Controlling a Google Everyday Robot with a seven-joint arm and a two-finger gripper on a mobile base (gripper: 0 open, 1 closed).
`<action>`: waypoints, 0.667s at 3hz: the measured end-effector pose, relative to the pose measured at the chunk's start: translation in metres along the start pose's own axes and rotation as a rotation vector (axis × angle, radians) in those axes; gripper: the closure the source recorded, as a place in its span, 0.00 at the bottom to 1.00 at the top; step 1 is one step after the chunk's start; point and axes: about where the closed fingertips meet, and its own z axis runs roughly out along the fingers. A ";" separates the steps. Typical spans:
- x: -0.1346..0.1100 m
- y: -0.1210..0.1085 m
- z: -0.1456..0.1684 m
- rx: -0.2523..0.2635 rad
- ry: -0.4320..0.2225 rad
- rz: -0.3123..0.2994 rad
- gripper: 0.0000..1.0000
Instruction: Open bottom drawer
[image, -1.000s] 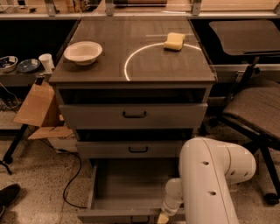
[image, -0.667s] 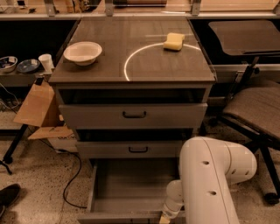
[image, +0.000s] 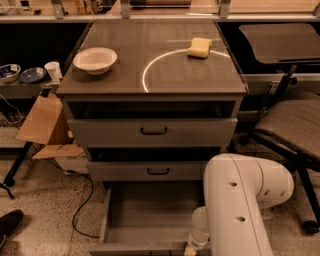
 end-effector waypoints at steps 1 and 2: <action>0.003 -0.005 -0.005 0.020 0.004 0.002 0.27; 0.019 0.005 -0.016 0.039 0.005 0.018 0.04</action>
Offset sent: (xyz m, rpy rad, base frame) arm -0.0776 -0.0756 0.0797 -0.1017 -0.0953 -0.1056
